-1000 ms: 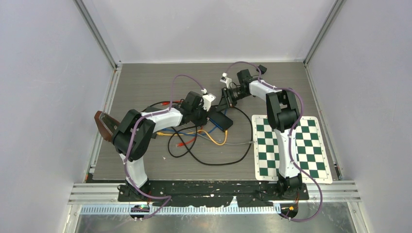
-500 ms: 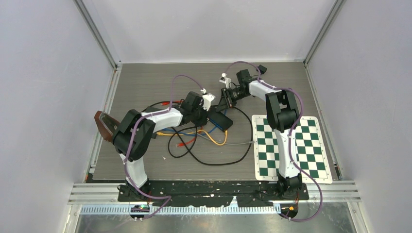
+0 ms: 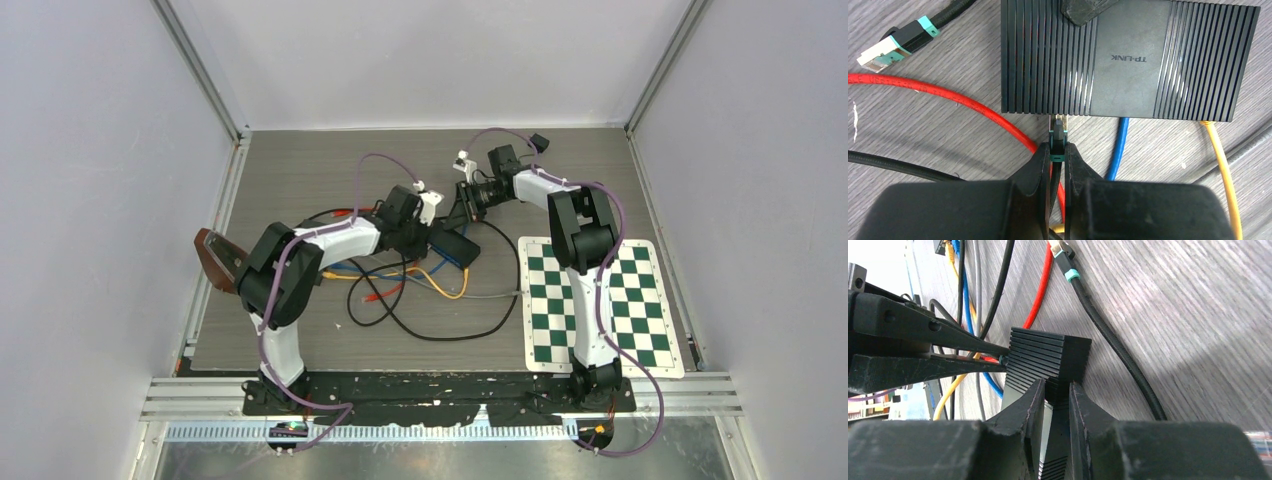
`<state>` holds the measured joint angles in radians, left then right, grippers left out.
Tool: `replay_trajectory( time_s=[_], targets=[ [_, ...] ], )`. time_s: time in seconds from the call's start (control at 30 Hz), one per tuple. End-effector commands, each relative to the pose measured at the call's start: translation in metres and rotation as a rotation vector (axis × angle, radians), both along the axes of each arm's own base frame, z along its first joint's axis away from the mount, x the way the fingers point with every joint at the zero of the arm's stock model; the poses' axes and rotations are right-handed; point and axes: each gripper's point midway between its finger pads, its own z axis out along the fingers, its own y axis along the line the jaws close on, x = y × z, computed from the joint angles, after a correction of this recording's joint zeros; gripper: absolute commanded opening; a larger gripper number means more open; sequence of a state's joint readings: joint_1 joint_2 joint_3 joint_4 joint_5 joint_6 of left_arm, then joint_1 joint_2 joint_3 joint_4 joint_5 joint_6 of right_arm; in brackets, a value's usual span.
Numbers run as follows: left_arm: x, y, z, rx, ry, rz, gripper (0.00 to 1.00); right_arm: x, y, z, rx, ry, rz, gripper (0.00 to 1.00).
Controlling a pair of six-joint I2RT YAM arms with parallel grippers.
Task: Insert the plug into the switch port
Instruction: Insert the connector into the switch port.
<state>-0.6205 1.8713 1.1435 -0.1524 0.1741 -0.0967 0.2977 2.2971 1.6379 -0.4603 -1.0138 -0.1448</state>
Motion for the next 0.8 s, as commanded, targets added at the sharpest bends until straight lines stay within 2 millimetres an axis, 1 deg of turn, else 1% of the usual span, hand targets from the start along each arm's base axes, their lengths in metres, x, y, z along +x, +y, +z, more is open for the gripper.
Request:
replay_trajectory(
  time_s=[0.0,0.03,0.07,0.1,0.17,0.2,0.23,0.27,0.3,0.37,0.43,0.57,0.67,0.77],
  targets=[
    [0.066,-0.095,0.129,-0.416,-0.367,-0.052,0.00,-0.100,0.047,-0.013,0.004,0.358,0.149,0.26],
    [0.064,-0.094,0.125,-0.411,-0.349,-0.050,0.00,-0.099,0.048,-0.013,0.005,0.355,0.144,0.27],
    [0.060,-0.092,0.119,-0.408,-0.329,-0.048,0.00,-0.093,0.048,-0.012,0.006,0.346,0.129,0.28],
    [0.055,-0.089,0.113,-0.401,-0.312,-0.047,0.00,-0.089,0.048,-0.011,0.005,0.336,0.121,0.31],
    [0.043,-0.079,0.101,-0.384,-0.284,-0.044,0.00,-0.068,0.042,-0.008,-0.002,0.308,0.061,0.34],
    [0.036,-0.074,0.099,-0.378,-0.279,-0.044,0.00,-0.054,0.033,-0.004,-0.013,0.296,0.010,0.35],
    [0.030,-0.068,0.095,-0.367,-0.272,-0.039,0.02,-0.045,0.029,-0.001,-0.017,0.278,-0.016,0.38],
    [0.024,-0.061,0.085,-0.345,-0.256,-0.033,0.06,-0.029,0.020,0.005,-0.033,0.244,-0.064,0.41],
    [0.020,-0.056,0.081,-0.326,-0.251,-0.030,0.09,-0.015,0.012,0.011,-0.042,0.215,-0.100,0.41],
    [0.014,-0.044,0.073,-0.280,-0.245,-0.015,0.14,0.002,0.006,0.027,-0.031,0.178,-0.128,0.43],
    [0.010,-0.034,0.065,-0.241,-0.241,0.000,0.20,0.016,0.001,0.035,-0.032,0.159,-0.154,0.44],
    [0.005,-0.023,0.059,-0.187,-0.230,0.001,0.31,0.030,-0.008,0.039,-0.032,0.152,-0.190,0.44],
    [0.001,-0.018,0.049,-0.153,-0.197,0.002,0.33,0.033,-0.013,0.041,-0.028,0.151,-0.200,0.43],
    [-0.006,-0.017,0.038,-0.143,-0.157,-0.007,0.36,0.029,-0.016,0.037,-0.031,0.164,-0.199,0.43]
  ],
)
